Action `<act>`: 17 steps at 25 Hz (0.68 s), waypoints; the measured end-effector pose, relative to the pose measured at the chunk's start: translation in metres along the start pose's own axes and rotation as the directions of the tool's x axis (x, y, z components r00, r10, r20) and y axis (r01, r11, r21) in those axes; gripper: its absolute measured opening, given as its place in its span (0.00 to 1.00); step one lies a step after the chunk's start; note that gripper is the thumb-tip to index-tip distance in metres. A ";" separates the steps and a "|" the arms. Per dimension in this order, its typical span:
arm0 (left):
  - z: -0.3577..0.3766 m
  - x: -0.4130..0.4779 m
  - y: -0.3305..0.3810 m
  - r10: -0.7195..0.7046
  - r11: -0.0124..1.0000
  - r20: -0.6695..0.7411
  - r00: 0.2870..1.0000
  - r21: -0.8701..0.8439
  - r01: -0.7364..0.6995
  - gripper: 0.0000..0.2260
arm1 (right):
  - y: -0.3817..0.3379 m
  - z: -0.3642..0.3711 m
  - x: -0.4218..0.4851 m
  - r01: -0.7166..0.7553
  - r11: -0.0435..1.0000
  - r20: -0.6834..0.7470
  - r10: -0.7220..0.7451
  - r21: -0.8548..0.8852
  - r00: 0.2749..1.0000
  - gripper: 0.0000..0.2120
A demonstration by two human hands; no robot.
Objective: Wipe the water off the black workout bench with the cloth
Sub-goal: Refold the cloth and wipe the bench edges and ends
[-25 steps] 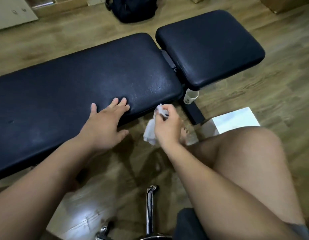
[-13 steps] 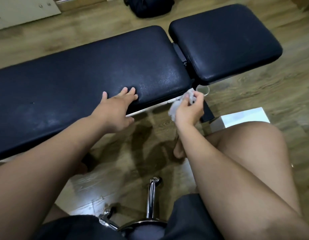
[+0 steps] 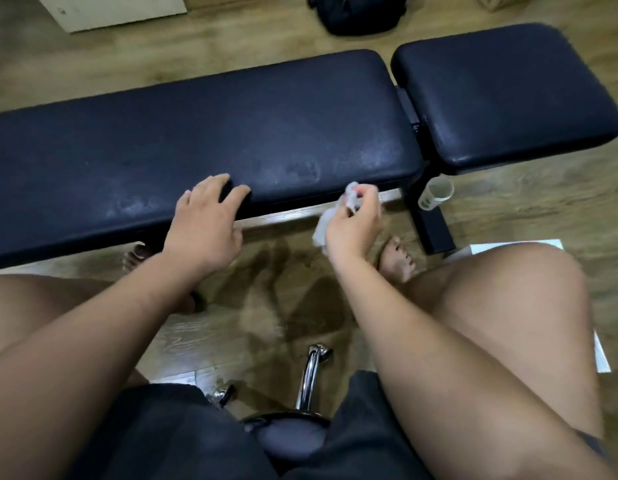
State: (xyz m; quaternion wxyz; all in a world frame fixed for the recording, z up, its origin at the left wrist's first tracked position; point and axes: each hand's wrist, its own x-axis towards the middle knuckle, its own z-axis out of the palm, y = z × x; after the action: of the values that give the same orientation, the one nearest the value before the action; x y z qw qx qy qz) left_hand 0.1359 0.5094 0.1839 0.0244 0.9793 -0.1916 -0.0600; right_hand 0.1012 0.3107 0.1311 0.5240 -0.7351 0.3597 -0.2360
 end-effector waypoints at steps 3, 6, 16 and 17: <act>0.009 -0.019 -0.018 -0.103 0.993 -0.018 0.994 0.050 0.104 0.31 | 0.001 -0.003 0.008 -0.063 0.997 -0.090 0.067 0.043 0.994 0.10; 0.010 -0.026 -0.034 -0.068 0.992 0.019 0.998 0.108 0.065 0.35 | 0.002 -0.022 0.058 -0.238 0.967 -0.325 0.255 0.090 0.911 0.13; 0.001 -0.031 -0.044 -0.056 0.994 0.164 0.985 0.098 0.040 0.36 | -0.006 0.012 -0.013 0.001 0.982 0.061 0.011 -0.189 0.998 0.10; 0.002 -0.032 -0.043 -0.051 0.995 0.154 0.987 0.095 0.036 0.37 | -0.006 -0.002 0.011 -0.088 0.991 -0.095 0.079 -0.098 0.992 0.12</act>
State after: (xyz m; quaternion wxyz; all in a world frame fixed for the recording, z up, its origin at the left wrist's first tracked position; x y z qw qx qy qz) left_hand 0.1227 0.5615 0.1819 -0.0371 0.9756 -0.1742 -0.1281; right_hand 0.1086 0.3023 0.1370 0.4782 -0.7337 0.4252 -0.2286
